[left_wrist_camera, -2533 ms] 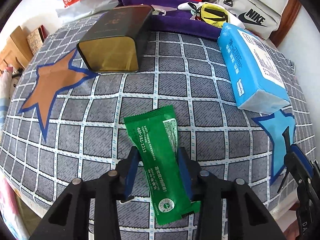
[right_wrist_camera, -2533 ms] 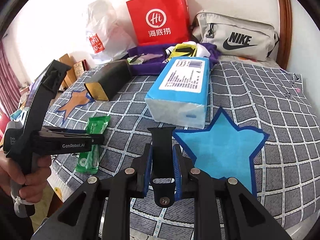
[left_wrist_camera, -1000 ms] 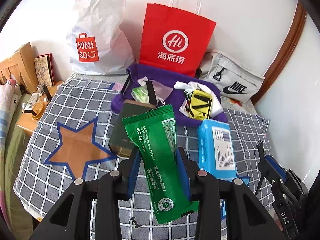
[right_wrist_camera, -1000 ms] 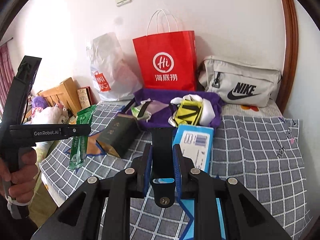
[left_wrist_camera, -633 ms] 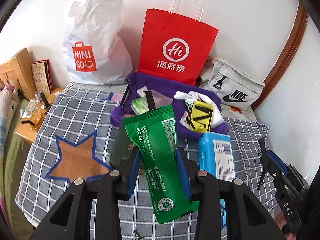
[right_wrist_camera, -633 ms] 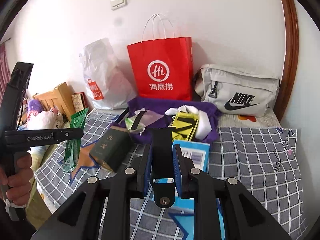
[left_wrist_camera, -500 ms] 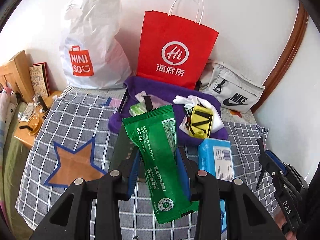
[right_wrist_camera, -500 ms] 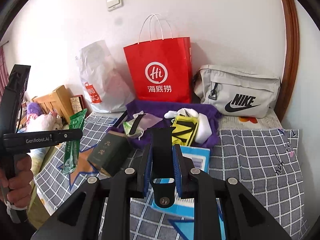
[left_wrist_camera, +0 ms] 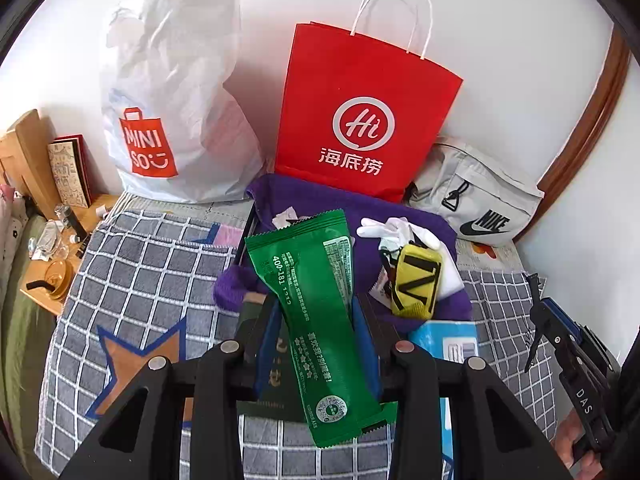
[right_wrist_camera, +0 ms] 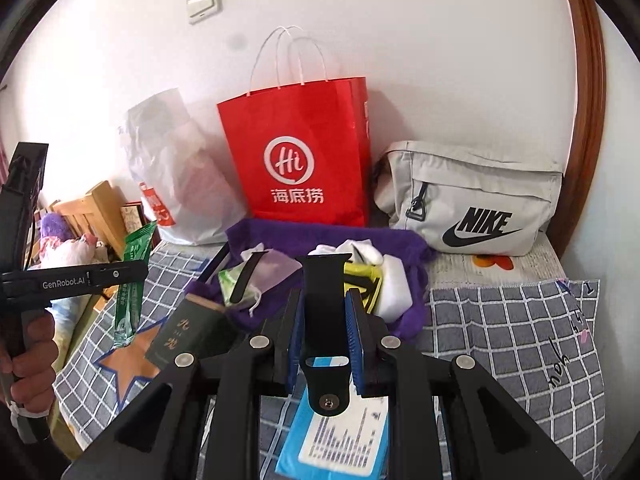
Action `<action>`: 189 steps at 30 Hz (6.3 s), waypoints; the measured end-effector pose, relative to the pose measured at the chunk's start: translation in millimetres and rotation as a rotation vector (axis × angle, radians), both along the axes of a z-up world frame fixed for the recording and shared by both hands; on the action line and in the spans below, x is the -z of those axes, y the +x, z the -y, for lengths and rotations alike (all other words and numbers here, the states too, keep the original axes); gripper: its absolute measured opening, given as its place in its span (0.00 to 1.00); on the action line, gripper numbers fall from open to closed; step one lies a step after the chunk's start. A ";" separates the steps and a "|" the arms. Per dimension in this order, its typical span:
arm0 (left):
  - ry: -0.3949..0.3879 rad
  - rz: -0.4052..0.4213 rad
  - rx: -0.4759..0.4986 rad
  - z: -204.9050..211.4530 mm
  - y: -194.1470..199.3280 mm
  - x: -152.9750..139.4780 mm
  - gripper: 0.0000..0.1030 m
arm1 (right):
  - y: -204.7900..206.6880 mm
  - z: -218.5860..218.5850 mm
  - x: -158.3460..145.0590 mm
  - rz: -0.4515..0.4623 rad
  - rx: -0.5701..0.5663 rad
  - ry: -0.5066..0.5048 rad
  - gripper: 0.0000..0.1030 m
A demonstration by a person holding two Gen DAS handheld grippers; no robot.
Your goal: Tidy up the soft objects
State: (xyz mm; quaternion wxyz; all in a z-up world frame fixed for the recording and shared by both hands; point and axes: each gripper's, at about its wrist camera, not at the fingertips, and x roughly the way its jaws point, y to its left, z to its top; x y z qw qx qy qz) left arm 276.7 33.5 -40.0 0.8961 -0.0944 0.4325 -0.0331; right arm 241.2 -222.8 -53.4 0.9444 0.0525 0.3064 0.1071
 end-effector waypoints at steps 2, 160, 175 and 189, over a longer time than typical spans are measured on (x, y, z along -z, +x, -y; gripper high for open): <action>-0.003 -0.001 0.001 -1.0 8.9 2.2 0.33 | 11.3 1.2 1.3 -0.004 0.006 -0.001 0.20; 0.114 0.139 0.030 37.3 -281.7 -29.5 0.83 | -274.0 -11.2 -31.9 0.026 0.133 -0.077 0.99; 0.113 0.139 0.032 37.7 -283.6 -29.1 0.83 | -279.3 -12.4 -35.4 0.034 0.131 -0.074 0.99; 0.115 0.138 0.032 39.0 -285.0 -28.7 0.83 | -280.0 -12.3 -35.2 0.036 0.130 -0.074 0.99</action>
